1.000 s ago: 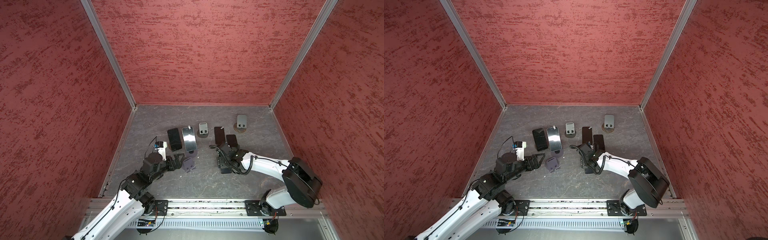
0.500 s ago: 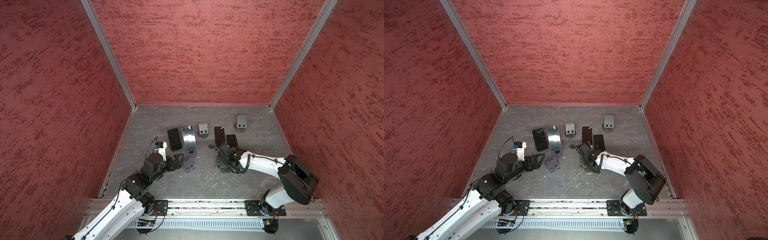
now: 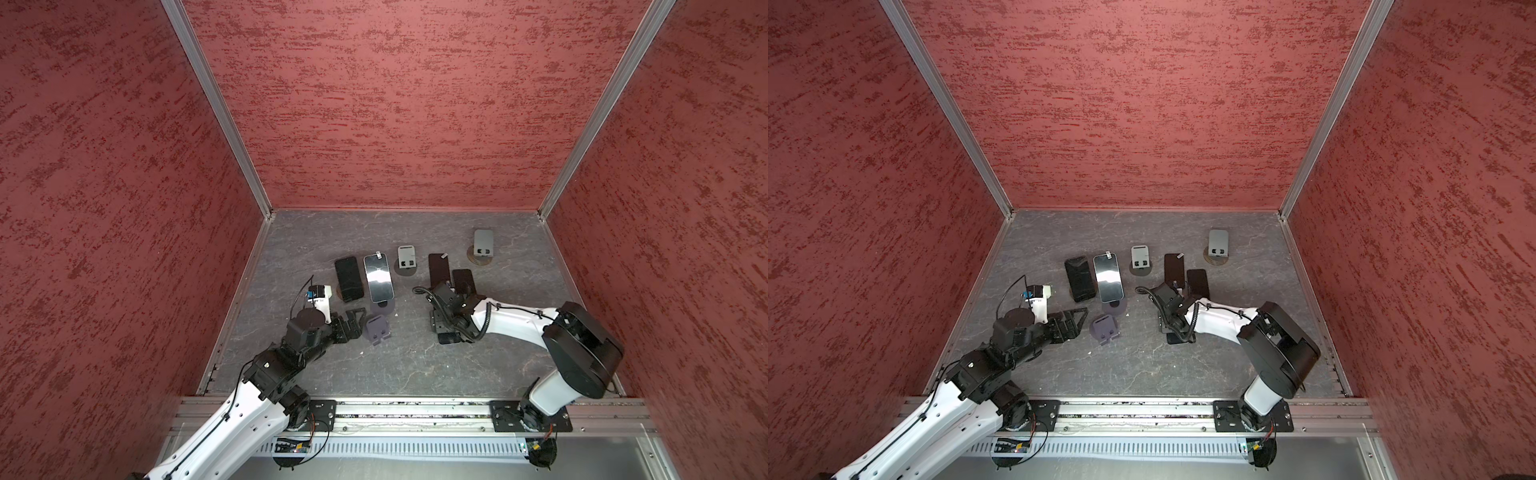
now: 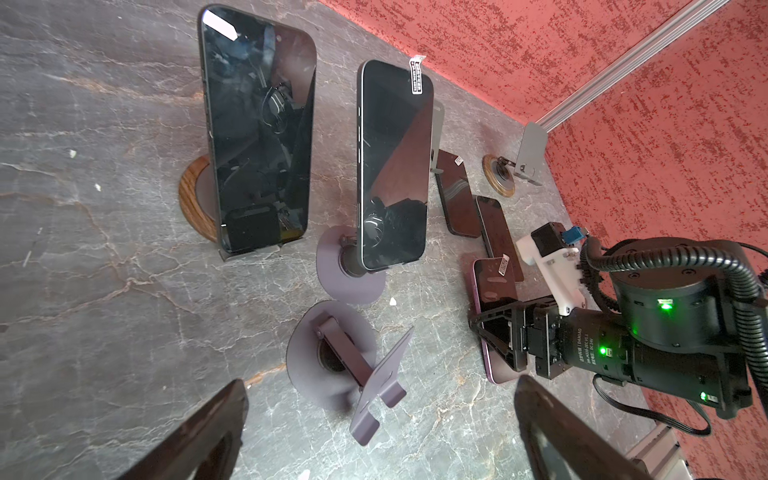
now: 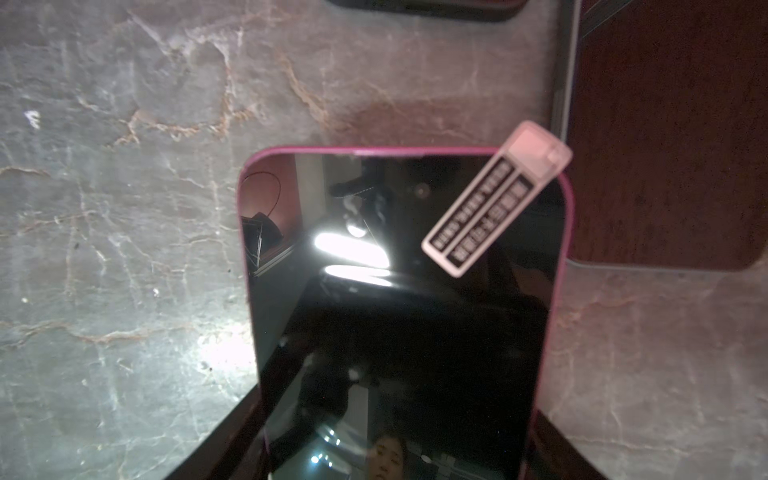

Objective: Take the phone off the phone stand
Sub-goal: 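Lower the pink-framed phone flat beside the dark phones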

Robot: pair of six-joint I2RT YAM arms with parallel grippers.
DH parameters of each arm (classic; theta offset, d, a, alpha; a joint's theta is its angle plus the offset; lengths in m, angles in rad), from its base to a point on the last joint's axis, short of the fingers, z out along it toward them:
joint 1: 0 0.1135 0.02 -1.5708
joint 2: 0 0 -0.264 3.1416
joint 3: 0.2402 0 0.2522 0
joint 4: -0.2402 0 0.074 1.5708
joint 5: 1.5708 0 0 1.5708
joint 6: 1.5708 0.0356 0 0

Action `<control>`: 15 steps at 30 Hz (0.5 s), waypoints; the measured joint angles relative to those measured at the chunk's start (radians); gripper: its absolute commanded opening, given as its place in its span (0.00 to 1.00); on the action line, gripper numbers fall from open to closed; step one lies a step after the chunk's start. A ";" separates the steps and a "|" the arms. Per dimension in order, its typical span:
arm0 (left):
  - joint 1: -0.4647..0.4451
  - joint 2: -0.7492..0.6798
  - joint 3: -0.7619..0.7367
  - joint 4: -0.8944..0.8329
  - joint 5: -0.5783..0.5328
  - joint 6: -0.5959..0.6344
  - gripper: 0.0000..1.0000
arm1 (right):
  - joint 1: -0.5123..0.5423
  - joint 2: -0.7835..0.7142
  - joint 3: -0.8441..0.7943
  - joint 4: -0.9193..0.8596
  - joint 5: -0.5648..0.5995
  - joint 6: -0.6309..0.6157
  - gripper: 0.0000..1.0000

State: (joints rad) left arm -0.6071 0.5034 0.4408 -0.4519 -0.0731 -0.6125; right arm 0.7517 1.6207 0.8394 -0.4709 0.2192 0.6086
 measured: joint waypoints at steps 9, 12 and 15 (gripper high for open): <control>0.000 0.000 -0.001 -0.002 -0.008 0.000 0.99 | -0.001 0.024 0.013 0.029 0.006 0.024 0.69; 0.000 -0.001 -0.001 -0.003 -0.008 0.000 0.99 | -0.001 0.032 0.019 0.037 0.011 0.024 0.70; 0.000 -0.003 -0.001 -0.004 -0.008 0.000 0.99 | -0.001 0.038 0.024 0.040 0.013 0.024 0.71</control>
State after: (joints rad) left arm -0.6071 0.4999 0.4400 -0.4561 -0.0811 -0.6125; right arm 0.7509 1.6585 0.8635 -0.4305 0.2325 0.6331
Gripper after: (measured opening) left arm 0.995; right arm 0.745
